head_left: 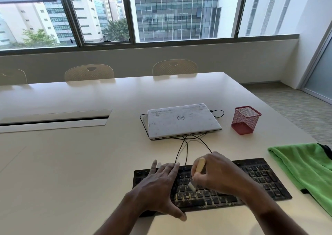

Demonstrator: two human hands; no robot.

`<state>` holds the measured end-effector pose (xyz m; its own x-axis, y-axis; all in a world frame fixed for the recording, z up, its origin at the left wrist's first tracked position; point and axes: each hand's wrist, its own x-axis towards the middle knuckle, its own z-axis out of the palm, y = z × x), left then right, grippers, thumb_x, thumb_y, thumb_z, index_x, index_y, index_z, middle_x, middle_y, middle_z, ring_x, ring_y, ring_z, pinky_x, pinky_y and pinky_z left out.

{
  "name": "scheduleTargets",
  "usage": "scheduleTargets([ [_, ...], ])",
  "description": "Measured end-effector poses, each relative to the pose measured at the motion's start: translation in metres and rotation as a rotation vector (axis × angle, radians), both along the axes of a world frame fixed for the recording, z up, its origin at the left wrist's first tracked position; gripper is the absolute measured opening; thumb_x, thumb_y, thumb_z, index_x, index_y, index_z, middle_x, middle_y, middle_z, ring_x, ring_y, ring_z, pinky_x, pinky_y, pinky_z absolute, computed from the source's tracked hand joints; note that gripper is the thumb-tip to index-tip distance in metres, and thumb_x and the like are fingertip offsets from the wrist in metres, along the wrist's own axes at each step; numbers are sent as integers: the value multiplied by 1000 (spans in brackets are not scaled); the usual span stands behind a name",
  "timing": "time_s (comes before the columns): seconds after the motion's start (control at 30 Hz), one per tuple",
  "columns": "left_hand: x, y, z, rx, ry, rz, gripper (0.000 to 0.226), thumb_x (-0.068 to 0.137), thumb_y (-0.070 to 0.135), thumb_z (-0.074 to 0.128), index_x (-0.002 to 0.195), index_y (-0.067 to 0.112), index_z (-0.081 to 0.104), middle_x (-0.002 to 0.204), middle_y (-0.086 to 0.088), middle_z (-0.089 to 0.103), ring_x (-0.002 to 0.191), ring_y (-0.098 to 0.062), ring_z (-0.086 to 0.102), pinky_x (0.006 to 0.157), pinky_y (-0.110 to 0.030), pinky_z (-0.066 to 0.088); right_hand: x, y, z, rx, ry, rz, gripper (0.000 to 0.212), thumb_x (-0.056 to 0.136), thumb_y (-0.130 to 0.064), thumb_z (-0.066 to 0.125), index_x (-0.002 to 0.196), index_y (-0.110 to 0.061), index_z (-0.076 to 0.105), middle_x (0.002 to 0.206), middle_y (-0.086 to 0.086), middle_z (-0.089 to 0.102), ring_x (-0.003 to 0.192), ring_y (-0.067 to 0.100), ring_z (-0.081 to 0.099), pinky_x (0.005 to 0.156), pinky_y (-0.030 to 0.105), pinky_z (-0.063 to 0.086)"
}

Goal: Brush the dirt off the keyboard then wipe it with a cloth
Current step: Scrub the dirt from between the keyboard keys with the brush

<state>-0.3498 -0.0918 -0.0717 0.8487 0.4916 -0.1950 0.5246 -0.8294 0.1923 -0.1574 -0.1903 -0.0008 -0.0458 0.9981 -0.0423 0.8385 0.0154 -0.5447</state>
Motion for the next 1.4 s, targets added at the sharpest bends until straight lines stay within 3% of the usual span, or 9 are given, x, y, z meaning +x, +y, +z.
scheduleTargets([
  [0.1, 1, 0, 0, -3, -1, 0, 145, 66, 85, 68, 160, 10, -14, 171, -6, -1, 156, -19, -4, 120, -42, -24, -1, 1, 0, -6, -36, 21, 15, 92, -25, 64, 78, -30, 64, 71, -6, 68, 54, 3, 53, 58, 16, 49],
  [0.37, 0, 3, -4, -10, -17, -5, 147, 64, 88, 67, 161, 14, -14, 171, -3, -2, 156, -19, -4, 121, -44, -23, -6, 6, 6, -2, -16, 166, 12, 94, -28, 61, 91, -24, 73, 74, -6, 70, 59, 7, 60, 64, 24, 55],
  [0.5, 0, 1, -1, -8, -1, 1, 145, 66, 86, 67, 160, 10, -14, 171, -6, 0, 156, -20, -3, 123, -47, -20, 0, 7, 6, 15, -149, 123, 15, 86, -27, 62, 76, -21, 71, 67, -2, 69, 61, 17, 64, 63, 24, 55],
  [0.63, 0, 1, -2, -10, -12, 1, 145, 66, 85, 68, 160, 9, -12, 171, -6, 0, 156, -18, -3, 122, -45, -22, -1, 8, 9, 53, -72, 72, 13, 87, -26, 66, 75, -28, 70, 63, -9, 66, 55, 7, 59, 55, 14, 45],
  [0.73, 1, 1, 0, -11, -6, 1, 145, 67, 84, 69, 160, 10, -13, 171, -5, -1, 155, -17, -3, 120, -43, -24, -5, 8, 4, 34, -111, 73, 13, 89, -28, 63, 82, -21, 73, 69, -3, 70, 54, 12, 58, 55, 15, 46],
  [0.87, 1, -2, 3, -13, -10, 9, 145, 67, 82, 72, 161, 10, -11, 171, -5, 2, 155, -19, -1, 117, -40, -25, 0, 6, 2, 12, -162, -15, 18, 89, -27, 61, 81, -15, 72, 67, 1, 69, 49, 5, 45, 52, 13, 45],
  [1.0, 2, -1, 3, -16, -8, 12, 145, 67, 82, 72, 161, 11, -13, 171, -3, -1, 155, -22, -2, 114, -38, -27, -7, 6, 5, 17, 13, 52, 15, 92, -26, 63, 85, -17, 72, 72, 2, 71, 50, 5, 49, 53, 18, 47],
  [1.2, 1, -2, 5, -18, -3, 15, 145, 67, 81, 73, 160, 10, -13, 171, -5, 1, 155, -21, -1, 115, -39, -27, 0, 5, 3, -17, -153, -2, 16, 88, -27, 63, 82, -16, 73, 73, 3, 72, 53, 9, 52, 54, 13, 46],
  [1.4, 4, -1, 5, -22, 1, 5, 145, 68, 81, 73, 160, 10, -15, 171, -6, -2, 155, -22, -3, 111, -36, -29, -2, 2, 5, -35, -61, 46, 11, 91, -28, 64, 82, -27, 69, 69, -8, 66, 54, 2, 54, 57, 14, 48],
])
